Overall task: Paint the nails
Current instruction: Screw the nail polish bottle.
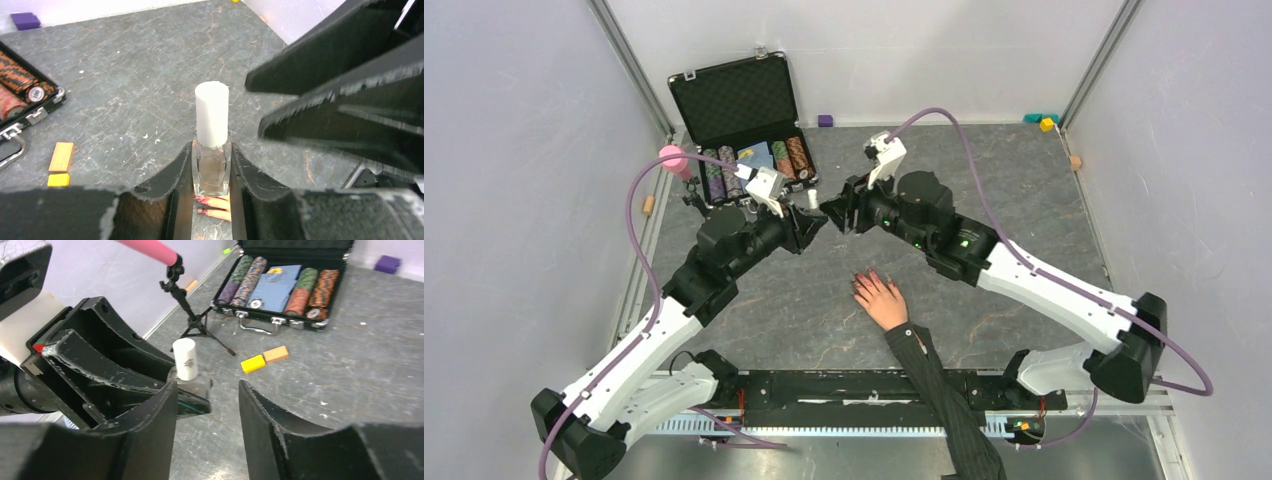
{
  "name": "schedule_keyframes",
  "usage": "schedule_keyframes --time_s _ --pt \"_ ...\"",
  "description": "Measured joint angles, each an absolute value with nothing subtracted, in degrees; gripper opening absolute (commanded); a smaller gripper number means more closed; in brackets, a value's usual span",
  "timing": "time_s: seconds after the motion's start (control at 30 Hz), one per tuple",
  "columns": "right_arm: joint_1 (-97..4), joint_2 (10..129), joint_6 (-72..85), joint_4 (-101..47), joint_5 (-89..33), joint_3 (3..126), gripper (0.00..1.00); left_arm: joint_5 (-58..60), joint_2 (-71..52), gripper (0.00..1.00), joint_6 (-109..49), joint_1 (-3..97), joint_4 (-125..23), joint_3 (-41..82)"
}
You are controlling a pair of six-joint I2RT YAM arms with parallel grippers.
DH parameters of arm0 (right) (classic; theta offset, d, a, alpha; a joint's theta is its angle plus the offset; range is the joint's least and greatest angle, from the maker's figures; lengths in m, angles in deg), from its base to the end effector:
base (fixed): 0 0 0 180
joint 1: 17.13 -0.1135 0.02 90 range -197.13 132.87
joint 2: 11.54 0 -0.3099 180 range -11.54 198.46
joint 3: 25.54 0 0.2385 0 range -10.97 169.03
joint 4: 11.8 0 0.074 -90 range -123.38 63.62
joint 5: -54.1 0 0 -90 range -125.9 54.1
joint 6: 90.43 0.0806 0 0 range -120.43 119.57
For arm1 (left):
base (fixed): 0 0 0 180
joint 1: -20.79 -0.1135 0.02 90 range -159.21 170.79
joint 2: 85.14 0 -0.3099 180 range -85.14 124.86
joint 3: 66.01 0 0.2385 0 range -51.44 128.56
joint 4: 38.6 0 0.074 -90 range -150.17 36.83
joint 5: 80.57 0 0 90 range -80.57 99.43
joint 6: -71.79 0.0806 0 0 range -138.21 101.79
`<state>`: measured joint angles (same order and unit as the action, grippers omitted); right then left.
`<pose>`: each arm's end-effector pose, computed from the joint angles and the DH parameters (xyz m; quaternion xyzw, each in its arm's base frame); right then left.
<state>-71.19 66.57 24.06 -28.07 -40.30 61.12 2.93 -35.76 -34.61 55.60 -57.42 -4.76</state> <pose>0.2075 0.2757 0.4315 -0.1676 0.7341 0.3938 0.5272 0.1628 -0.1243 0.3791 0.1567 0.7318 -0.3243 0.5785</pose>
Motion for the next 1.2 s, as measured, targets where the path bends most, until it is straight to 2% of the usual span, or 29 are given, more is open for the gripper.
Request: schedule_keyframes --time_s 0.13,0.27,0.4,0.6,0.83,0.93,1.03,1.2 --pt "-68.33 61.96 21.59 -31.74 -41.33 61.43 0.66 -0.96 -35.58 0.02 -34.57 55.47 -56.75 -3.74" --pt "-63.19 57.78 18.62 -31.68 -36.28 61.39 0.69 -8.94 -35.06 0.02 -34.61 55.47 -54.71 -2.58" --pt "-60.33 54.02 16.08 -26.59 -25.46 59.11 0.71 -20.67 -34.42 0.02 -35.53 55.47 -50.04 -2.29" --pt "-60.18 48.73 17.50 -9.25 -3.67 51.03 0.71 -37.83 -32.89 0.02 -42.15 55.47 -38.87 -2.29" --pt "-60.20 50.53 20.91 0.23 11.06 51.57 0.69 -48.28 -31.45 0.02 -49.45 55.47 -28.62 -2.29" --pt "-60.20 52.21 22.25 1.26 14.27 51.83 0.67 -50.55 -31.39 0.02 -51.05 55.47 -26.45 -2.29" --pt "-60.20 53.81 23.41 1.65 16.55 52.08 0.60 -51.45 -31.39 0.02 -51.88 55.47 -25.38 -2.29" --pt "-60.24 55.40 24.89 1.72 18.12 52.80 0.39 -52.48 -31.21 0.02 -52.29 55.47 -24.77 -2.29"
